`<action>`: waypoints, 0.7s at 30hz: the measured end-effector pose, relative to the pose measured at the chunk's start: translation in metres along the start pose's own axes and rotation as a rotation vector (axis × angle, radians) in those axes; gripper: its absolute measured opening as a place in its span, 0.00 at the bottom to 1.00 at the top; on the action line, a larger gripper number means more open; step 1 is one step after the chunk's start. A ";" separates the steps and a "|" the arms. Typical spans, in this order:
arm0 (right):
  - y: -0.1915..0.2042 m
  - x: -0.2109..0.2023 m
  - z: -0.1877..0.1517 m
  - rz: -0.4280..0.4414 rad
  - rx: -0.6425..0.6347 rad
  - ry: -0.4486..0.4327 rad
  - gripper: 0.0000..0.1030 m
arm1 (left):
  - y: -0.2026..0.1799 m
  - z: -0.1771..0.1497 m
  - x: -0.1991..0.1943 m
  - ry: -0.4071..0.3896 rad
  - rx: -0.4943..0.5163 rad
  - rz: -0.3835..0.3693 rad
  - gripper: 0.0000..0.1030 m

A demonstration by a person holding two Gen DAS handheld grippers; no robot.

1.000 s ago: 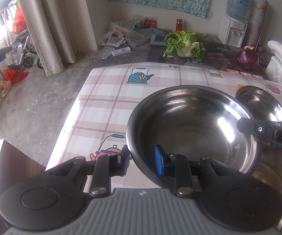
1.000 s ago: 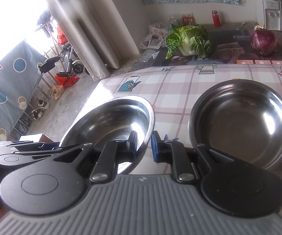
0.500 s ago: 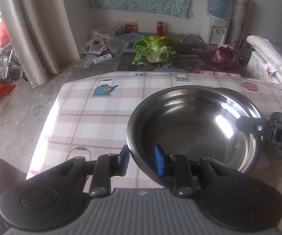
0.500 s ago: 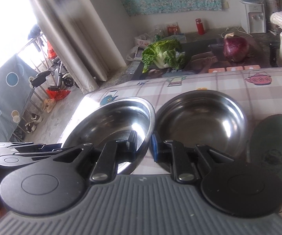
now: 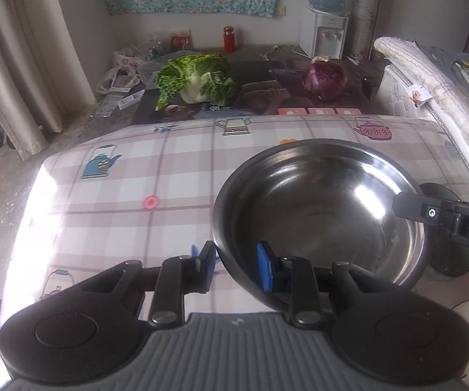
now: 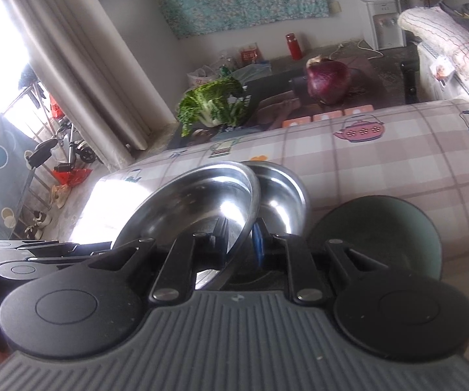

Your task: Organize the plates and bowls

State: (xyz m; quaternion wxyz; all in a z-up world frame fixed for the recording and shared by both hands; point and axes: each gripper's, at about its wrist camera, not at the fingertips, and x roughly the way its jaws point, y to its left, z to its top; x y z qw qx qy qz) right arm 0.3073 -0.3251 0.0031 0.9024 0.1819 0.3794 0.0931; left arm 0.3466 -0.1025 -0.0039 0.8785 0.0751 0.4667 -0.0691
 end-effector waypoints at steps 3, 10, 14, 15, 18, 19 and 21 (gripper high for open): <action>-0.011 0.004 0.000 -0.014 0.013 0.002 0.16 | -0.008 0.003 0.010 0.014 0.011 -0.005 0.27; -0.024 0.020 -0.001 -0.034 0.024 0.018 0.17 | -0.016 0.007 0.021 0.009 0.026 -0.009 0.27; -0.024 0.026 -0.002 -0.041 0.017 0.024 0.20 | -0.015 0.007 0.019 0.002 0.032 -0.006 0.29; -0.025 0.027 -0.002 -0.035 0.015 0.023 0.24 | -0.014 0.007 0.018 -0.001 0.032 -0.006 0.32; -0.021 0.027 -0.002 -0.026 0.008 0.020 0.34 | -0.011 0.005 0.013 -0.014 0.034 -0.002 0.40; -0.019 0.026 -0.002 -0.025 0.003 0.016 0.38 | -0.009 0.004 0.010 -0.020 0.033 0.001 0.42; -0.015 0.023 -0.001 -0.027 -0.012 0.007 0.72 | -0.007 0.002 0.004 -0.030 0.030 0.002 0.47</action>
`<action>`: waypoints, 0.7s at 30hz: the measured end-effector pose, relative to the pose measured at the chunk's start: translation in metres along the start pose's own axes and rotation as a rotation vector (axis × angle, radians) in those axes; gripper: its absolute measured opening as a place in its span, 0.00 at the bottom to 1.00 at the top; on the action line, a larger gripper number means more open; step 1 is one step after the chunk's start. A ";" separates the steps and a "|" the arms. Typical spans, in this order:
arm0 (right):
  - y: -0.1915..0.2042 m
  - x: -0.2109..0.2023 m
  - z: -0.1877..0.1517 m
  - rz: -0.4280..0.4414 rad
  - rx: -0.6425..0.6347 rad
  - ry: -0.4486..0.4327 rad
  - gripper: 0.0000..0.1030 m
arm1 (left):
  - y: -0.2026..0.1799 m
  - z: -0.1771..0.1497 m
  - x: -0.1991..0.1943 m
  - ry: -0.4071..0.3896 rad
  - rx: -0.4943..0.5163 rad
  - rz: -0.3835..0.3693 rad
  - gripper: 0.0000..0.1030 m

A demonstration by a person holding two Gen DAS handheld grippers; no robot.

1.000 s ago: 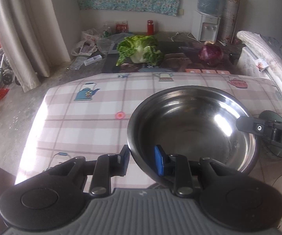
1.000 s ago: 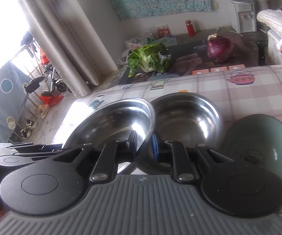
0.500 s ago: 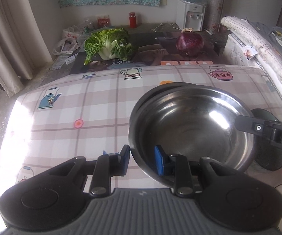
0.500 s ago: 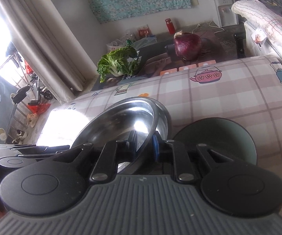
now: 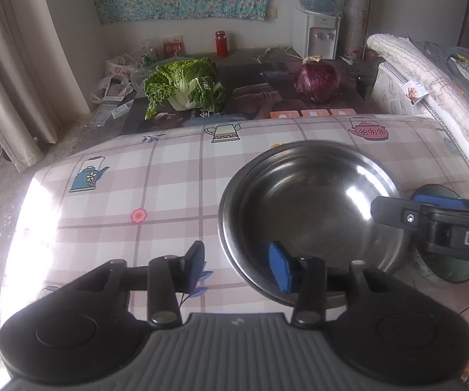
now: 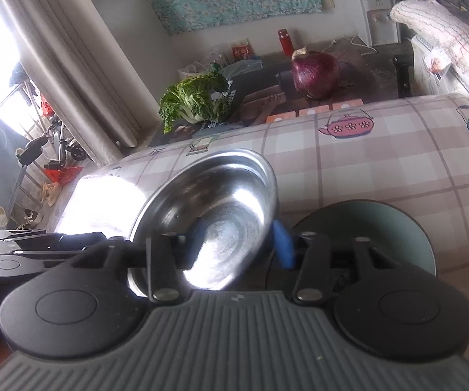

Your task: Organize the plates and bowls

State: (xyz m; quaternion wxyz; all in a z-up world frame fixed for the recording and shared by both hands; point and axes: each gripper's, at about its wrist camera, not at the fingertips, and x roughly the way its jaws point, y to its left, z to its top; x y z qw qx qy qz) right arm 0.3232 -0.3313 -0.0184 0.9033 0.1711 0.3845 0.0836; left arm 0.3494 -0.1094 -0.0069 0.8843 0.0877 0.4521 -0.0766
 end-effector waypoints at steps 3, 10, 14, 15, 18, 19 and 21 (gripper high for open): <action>0.004 -0.008 0.002 0.002 -0.014 -0.022 0.83 | 0.004 -0.004 -0.009 -0.012 -0.008 0.001 0.49; 0.001 -0.033 0.004 0.028 0.022 -0.054 0.83 | 0.007 -0.010 -0.035 -0.039 -0.017 -0.015 0.59; -0.002 -0.055 -0.003 0.036 0.034 -0.074 0.83 | -0.003 -0.016 -0.054 -0.067 0.012 -0.041 0.73; -0.003 -0.060 -0.006 0.034 0.035 -0.077 0.83 | -0.006 -0.019 -0.059 -0.076 0.022 -0.053 0.78; -0.005 -0.077 -0.015 0.019 0.029 -0.085 0.83 | -0.018 -0.026 -0.071 -0.093 0.052 -0.086 0.88; -0.006 -0.084 -0.019 0.016 0.028 -0.091 0.83 | -0.024 -0.030 -0.074 -0.091 0.062 -0.098 0.88; -0.009 -0.096 -0.024 0.013 0.034 -0.106 0.83 | -0.032 -0.034 -0.077 -0.075 0.072 -0.121 0.88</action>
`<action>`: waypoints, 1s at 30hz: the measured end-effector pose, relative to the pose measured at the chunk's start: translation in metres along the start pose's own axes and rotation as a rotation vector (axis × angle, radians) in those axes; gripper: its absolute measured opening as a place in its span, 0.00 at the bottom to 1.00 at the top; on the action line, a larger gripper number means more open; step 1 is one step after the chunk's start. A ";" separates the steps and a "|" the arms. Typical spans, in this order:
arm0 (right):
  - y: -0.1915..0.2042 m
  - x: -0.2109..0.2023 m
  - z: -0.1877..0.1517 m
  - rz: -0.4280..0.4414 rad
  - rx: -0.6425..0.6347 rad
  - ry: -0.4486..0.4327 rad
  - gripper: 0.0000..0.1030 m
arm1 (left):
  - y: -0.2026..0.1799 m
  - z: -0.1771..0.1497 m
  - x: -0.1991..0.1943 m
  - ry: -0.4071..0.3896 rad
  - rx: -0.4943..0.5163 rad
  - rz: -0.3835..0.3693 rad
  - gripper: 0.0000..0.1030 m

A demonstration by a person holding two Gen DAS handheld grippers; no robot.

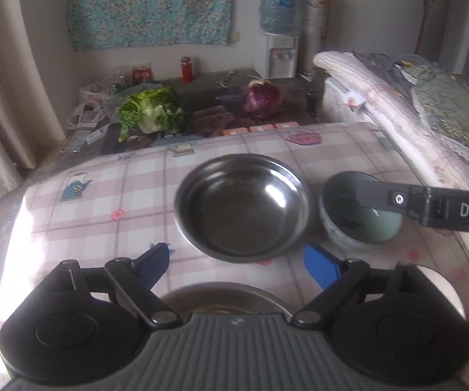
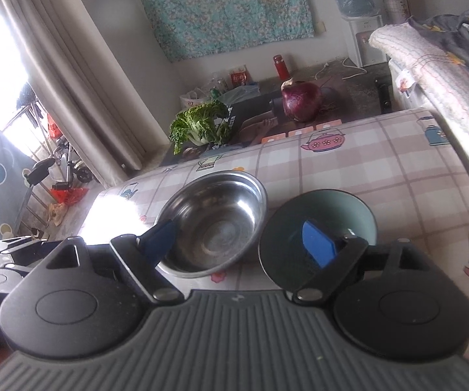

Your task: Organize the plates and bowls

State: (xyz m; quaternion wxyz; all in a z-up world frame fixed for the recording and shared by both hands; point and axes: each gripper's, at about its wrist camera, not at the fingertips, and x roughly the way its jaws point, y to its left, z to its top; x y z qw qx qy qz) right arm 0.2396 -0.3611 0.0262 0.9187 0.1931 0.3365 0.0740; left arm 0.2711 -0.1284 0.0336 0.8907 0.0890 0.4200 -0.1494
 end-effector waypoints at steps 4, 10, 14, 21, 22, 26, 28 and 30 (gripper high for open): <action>-0.011 -0.018 -0.008 -0.004 0.021 -0.012 0.83 | -0.014 -0.007 0.000 0.032 -0.007 -0.046 0.89; -0.028 -0.034 -0.021 -0.028 0.025 -0.002 0.83 | -0.034 -0.016 -0.002 0.018 -0.004 -0.077 0.89; -0.040 -0.040 -0.025 -0.051 0.022 0.000 0.83 | -0.048 -0.017 0.000 -0.006 0.007 -0.081 0.89; -0.069 -0.045 -0.026 -0.109 0.045 -0.017 0.81 | -0.063 -0.011 0.010 -0.034 -0.006 -0.136 0.88; -0.074 -0.044 -0.025 -0.120 0.050 -0.019 0.80 | -0.066 -0.009 0.013 -0.035 -0.009 -0.144 0.87; -0.093 -0.038 -0.024 -0.147 0.075 -0.012 0.70 | -0.076 -0.001 0.027 -0.023 -0.005 -0.156 0.73; -0.100 -0.033 -0.023 -0.154 0.086 -0.005 0.64 | -0.079 0.002 0.036 -0.009 -0.009 -0.155 0.65; -0.104 -0.028 -0.021 -0.154 0.090 0.000 0.58 | -0.080 0.005 0.044 0.007 -0.022 -0.160 0.56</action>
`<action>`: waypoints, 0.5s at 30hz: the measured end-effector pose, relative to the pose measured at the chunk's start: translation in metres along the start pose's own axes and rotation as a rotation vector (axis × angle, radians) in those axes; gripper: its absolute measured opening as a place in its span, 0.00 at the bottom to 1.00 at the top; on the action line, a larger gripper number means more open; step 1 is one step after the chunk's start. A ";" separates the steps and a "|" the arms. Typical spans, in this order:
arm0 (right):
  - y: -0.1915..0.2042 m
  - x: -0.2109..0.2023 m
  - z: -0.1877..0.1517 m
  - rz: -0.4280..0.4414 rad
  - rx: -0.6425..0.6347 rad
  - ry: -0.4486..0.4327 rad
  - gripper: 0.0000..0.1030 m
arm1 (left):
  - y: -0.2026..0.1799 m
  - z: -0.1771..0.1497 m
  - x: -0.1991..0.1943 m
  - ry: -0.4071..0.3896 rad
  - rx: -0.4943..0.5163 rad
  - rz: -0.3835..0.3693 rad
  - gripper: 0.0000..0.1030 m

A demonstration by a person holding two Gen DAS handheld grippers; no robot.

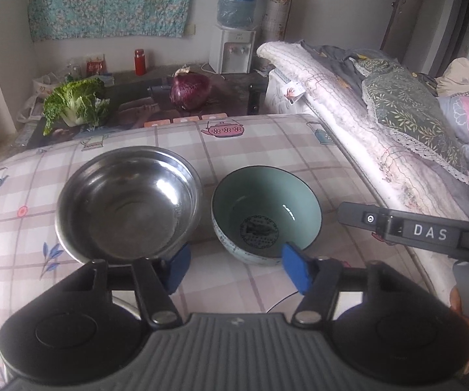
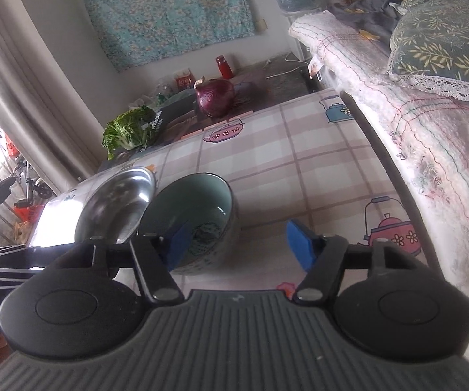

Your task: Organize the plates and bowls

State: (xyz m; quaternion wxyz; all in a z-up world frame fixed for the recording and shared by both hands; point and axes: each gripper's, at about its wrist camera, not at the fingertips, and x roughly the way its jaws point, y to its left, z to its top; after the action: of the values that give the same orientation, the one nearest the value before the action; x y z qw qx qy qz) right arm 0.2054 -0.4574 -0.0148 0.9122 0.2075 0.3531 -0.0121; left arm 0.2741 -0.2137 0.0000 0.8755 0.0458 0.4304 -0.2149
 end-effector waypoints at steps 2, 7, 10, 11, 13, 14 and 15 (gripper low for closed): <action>-0.002 0.007 0.002 0.001 0.001 0.007 0.52 | 0.001 0.002 0.007 0.013 -0.018 -0.010 0.51; -0.004 0.030 0.007 0.017 0.006 0.033 0.39 | 0.006 0.007 0.024 0.046 -0.048 -0.009 0.35; -0.004 0.043 0.008 0.015 0.009 0.047 0.30 | 0.009 0.008 0.032 0.062 -0.063 0.002 0.33; -0.003 0.047 0.009 0.014 0.011 0.052 0.27 | 0.010 0.008 0.035 0.066 -0.068 0.006 0.30; -0.003 0.053 0.010 0.020 0.014 0.057 0.25 | 0.011 0.009 0.037 0.066 -0.078 0.002 0.26; -0.002 0.055 0.010 0.024 0.012 0.059 0.21 | 0.012 0.010 0.038 0.066 -0.081 0.001 0.24; -0.001 0.057 0.011 0.027 0.008 0.060 0.18 | 0.011 0.011 0.039 0.066 -0.083 -0.001 0.20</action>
State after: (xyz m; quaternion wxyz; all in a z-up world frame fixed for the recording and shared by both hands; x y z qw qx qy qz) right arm 0.2547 -0.4557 -0.0450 0.9005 0.2164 0.3773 0.0050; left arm 0.3077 -0.2202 -0.0247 0.8619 0.0165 0.4676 -0.1957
